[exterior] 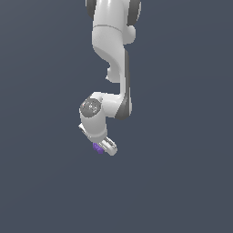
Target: Pick up the object and move it to a goal position.
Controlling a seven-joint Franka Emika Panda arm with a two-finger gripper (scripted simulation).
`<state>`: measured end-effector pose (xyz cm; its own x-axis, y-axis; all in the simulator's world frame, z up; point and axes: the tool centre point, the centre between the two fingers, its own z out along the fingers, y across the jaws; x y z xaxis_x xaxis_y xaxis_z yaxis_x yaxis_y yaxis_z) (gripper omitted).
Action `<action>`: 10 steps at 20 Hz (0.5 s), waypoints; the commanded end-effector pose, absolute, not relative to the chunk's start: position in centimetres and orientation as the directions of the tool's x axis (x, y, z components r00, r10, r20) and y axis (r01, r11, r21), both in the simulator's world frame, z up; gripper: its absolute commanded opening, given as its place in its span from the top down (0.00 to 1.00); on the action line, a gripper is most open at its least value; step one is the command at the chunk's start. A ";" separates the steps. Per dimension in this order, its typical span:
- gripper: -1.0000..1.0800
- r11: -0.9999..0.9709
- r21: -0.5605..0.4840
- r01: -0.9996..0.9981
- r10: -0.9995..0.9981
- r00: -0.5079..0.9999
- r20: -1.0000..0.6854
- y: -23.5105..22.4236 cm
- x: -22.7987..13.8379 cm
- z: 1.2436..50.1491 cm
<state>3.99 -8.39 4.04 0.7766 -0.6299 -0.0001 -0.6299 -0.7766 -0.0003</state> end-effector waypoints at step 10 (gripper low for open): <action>1.00 -0.776 0.000 -0.630 -0.630 0.776 0.000 -8.4 3.7 4.9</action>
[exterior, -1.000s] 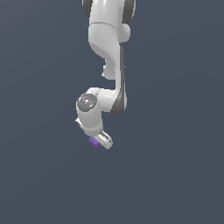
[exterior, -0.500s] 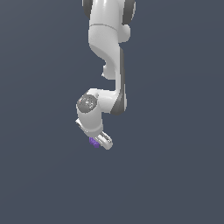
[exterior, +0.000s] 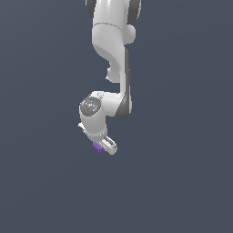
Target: Pick up the object and move it to a goal position.
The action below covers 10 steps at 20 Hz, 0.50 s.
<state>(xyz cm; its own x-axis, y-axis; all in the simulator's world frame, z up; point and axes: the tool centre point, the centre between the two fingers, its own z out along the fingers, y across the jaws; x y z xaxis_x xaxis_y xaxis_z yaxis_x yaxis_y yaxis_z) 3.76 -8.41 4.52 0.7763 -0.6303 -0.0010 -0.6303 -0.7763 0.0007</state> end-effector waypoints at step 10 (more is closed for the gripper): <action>1.00 -0.776 -0.001 -0.630 -0.630 0.776 -0.001 -8.3 2.0 10.4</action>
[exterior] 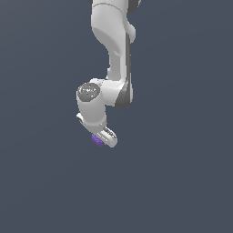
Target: Pick up the object and move it to a goal position.
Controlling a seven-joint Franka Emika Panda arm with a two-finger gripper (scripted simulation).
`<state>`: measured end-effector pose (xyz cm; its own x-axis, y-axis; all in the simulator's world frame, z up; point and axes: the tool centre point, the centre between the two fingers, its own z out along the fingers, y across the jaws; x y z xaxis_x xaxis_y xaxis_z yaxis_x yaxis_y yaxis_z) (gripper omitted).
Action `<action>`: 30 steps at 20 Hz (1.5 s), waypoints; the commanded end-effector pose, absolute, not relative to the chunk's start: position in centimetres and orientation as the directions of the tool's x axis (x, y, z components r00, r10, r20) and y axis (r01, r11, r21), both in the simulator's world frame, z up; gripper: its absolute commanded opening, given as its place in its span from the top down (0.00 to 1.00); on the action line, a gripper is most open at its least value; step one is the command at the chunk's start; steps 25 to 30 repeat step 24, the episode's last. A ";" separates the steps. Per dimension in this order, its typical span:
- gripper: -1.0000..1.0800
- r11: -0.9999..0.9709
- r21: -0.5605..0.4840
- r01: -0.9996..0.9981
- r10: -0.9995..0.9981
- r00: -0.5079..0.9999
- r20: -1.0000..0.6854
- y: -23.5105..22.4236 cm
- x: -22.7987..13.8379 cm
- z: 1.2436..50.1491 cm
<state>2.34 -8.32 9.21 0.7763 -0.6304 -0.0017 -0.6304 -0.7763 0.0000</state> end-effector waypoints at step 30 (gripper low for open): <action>1.00 -0.776 0.000 -0.631 -0.631 0.776 0.000 -8.2 -2.0 25.7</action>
